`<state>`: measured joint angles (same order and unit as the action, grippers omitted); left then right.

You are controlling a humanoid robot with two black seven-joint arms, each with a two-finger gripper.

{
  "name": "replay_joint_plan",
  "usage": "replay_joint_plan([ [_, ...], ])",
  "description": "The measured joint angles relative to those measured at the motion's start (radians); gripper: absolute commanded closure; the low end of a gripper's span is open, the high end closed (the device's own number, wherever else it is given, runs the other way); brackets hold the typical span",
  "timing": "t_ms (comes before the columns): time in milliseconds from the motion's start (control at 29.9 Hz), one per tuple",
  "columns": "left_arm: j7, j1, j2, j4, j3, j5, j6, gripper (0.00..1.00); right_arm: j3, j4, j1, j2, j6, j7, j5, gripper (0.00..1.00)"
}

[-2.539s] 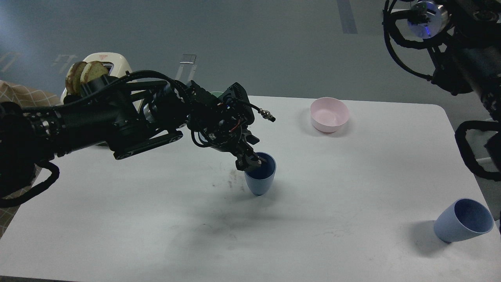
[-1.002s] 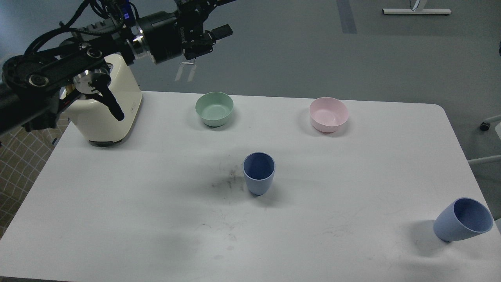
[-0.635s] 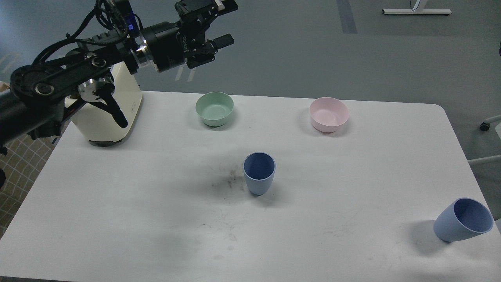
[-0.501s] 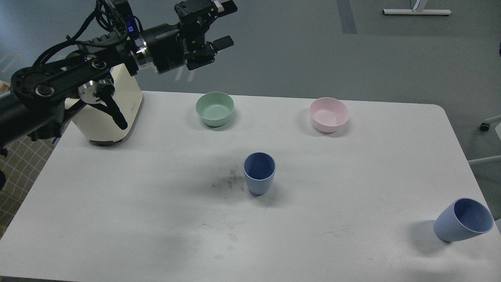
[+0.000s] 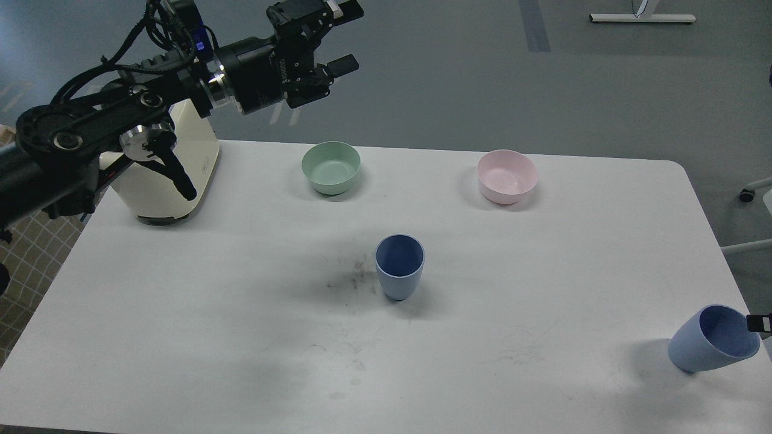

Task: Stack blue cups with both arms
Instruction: 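Grasp the other blue cup with the right gripper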

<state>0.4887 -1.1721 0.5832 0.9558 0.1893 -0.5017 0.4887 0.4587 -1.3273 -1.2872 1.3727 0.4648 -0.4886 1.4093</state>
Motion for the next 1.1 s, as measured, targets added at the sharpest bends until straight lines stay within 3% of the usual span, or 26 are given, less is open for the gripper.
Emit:
replay_joint_plan([
  [200, 0.0, 0.003, 0.001, 0.0, 0.0, 0.0, 0.0, 0.06, -0.003, 0.048, 0.052, -0.07, -0.034, 0.0, -0.003, 0.08],
  [301, 0.0, 0.003, 0.005, 0.0, 0.0, 0.0, 0.0, 0.06, -0.004, 0.072, 0.068, -0.101, -0.042, 0.0, -0.004, 0.21],
  [434, 0.0, 0.003, 0.007, 0.0, -0.001, 0.0, 0.0, 0.06, -0.007, 0.086, 0.087, -0.13, -0.043, 0.0, -0.004, 0.54],
  [468, 0.0, 0.003, 0.007, 0.0, -0.001, 0.0, 0.0, 0.06, -0.008, 0.087, 0.09, -0.135, -0.043, 0.0, -0.004, 0.54],
  [535, 0.0, 0.003, 0.007, 0.0, -0.001, 0.0, 0.0, 0.06, -0.009, 0.088, 0.098, -0.142, -0.043, 0.0, -0.004, 0.72],
  [601, 0.0, 0.003, 0.007, 0.0, -0.001, 0.0, 0.0, 0.06, -0.009, 0.088, 0.102, -0.145, -0.043, 0.0, -0.003, 0.78],
  [635, 0.0, 0.003, 0.007, 0.0, -0.001, 0.0, 0.0, 0.06, -0.009, 0.088, 0.104, -0.146, -0.043, 0.0, -0.003, 0.86],
  [668, 0.0, 0.005, 0.007, 0.0, -0.001, 0.0, 0.0, 0.06, -0.009, 0.088, 0.105, -0.147, -0.043, 0.0, -0.003, 0.86],
  [735, 0.0, 0.008, 0.007, 0.0, -0.001, 0.0, 0.0, 0.06, -0.01, 0.088, 0.106, -0.148, -0.042, 0.0, -0.003, 0.98],
  [1102, 0.0, 0.009, 0.01, 0.0, 0.007, 0.0, 0.0, 0.06, -0.036, 0.076, 0.106, -0.14, -0.026, 0.0, -0.001, 1.0],
])
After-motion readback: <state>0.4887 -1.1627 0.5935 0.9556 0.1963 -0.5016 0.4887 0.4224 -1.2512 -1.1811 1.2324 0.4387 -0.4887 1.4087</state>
